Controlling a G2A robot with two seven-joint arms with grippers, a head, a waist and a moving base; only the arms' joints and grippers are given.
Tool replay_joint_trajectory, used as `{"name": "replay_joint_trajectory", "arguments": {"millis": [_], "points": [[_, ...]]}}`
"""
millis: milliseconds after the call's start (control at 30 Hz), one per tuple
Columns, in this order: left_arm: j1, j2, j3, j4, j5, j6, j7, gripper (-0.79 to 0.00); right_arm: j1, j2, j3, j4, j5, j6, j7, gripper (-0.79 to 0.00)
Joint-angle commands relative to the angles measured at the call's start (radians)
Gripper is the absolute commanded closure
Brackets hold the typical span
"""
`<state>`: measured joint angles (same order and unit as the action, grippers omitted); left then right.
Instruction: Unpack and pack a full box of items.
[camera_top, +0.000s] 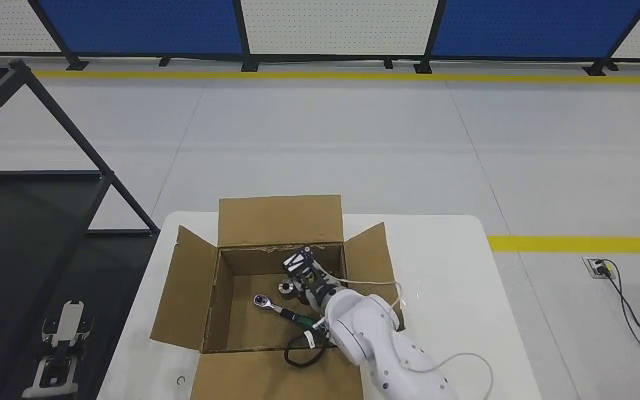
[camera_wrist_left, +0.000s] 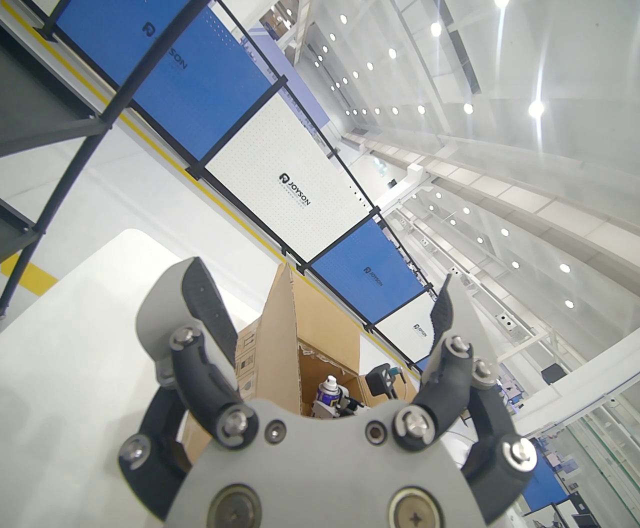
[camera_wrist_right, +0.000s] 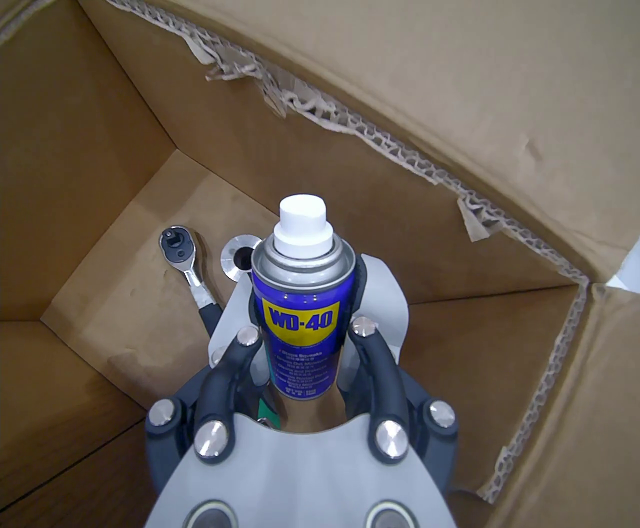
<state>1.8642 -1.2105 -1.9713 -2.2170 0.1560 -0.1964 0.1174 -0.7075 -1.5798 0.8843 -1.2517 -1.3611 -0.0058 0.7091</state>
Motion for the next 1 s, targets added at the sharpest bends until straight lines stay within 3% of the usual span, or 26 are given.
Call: {"name": "replay_joint_trajectory", "arguments": {"millis": [0, 233, 367, 467, 500, 833, 867, 900, 933, 967], "points": [[0.000, 0.000, 0.000, 0.000, 0.000, 0.000, 0.000, -0.785, 0.020, -0.008, -0.012, 0.036, 0.008, -0.002, 0.014, 0.000], [0.000, 0.000, 0.000, 0.000, 0.000, 0.000, 0.000, -0.785, 0.075, -0.033, -0.041, 0.135, 0.035, 0.003, 0.012, 0.000], [0.000, 0.000, 0.000, 0.000, 0.000, 0.000, 0.000, -0.785, 0.096, -0.044, -0.043, 0.177, 0.050, 0.011, -0.001, -0.074], [0.000, 0.000, 0.000, 0.000, 0.000, 0.000, 0.000, -0.785, 0.100, -0.049, -0.035, 0.191, 0.063, 0.016, -0.028, -0.068], [0.000, 0.000, 0.000, 0.000, 0.000, 0.000, 0.000, -0.785, 0.097, -0.049, -0.030, 0.191, 0.067, 0.015, -0.045, 0.000], [0.000, 0.000, 0.000, 0.000, 0.000, 0.000, 0.000, -0.785, 0.057, -0.052, 0.003, 0.195, 0.077, 0.059, -0.149, 0.000], [0.000, 0.000, 0.000, 0.000, 0.000, 0.000, 0.000, -0.785, 0.057, -0.053, 0.004, 0.196, 0.077, 0.062, -0.148, -0.132], [0.000, 0.000, 0.000, 0.000, 0.000, 0.000, 0.000, -0.785, 0.057, -0.053, 0.006, 0.197, 0.077, 0.064, -0.149, -0.336], [0.000, 0.000, 0.000, 0.000, 0.000, 0.000, 0.000, -0.785, 0.056, -0.054, 0.007, 0.198, 0.075, 0.065, -0.148, -0.363], [0.000, 0.000, 0.000, 0.000, 0.000, 0.000, 0.000, -0.785, 0.055, -0.054, 0.008, 0.197, 0.073, 0.066, -0.148, -0.566]]}}
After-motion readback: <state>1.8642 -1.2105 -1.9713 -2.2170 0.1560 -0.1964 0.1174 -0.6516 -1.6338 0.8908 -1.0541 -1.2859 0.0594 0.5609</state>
